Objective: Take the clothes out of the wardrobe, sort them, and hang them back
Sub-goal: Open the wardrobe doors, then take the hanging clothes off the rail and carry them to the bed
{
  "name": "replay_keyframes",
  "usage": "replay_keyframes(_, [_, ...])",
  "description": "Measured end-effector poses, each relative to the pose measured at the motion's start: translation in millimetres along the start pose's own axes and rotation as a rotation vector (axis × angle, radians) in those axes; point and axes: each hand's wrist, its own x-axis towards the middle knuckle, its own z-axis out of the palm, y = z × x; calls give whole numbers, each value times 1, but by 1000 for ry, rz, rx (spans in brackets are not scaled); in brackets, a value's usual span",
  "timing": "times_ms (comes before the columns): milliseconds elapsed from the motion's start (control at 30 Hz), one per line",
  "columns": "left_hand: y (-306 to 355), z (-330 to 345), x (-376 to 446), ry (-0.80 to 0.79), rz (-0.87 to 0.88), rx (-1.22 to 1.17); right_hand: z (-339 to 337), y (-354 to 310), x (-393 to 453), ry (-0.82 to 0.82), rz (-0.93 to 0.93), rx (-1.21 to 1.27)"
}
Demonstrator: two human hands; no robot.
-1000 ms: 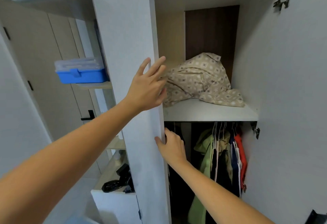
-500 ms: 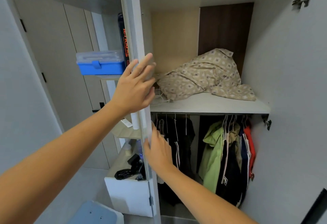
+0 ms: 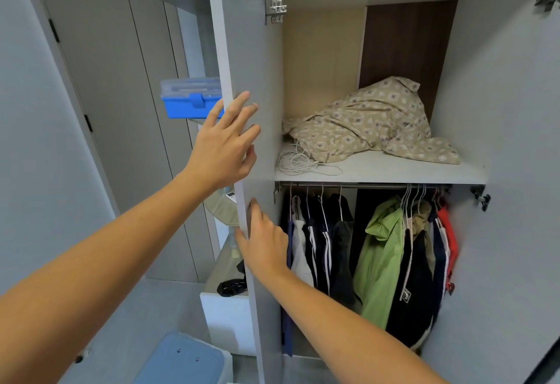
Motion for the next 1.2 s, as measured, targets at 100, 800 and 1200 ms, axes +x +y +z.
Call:
replay_keyframes(100, [-15, -3, -11, -18, 10, 3, 11, -11, 2, 5, -6, -23])
replay_keyframes(800, [176, 80, -37, -385, -92, -307, -28, 220, -21, -188, 28, 71])
replay_keyframes(1200, [315, 172, -20, -749, -393, -473, -72, 401, 7, -220, 127, -9])
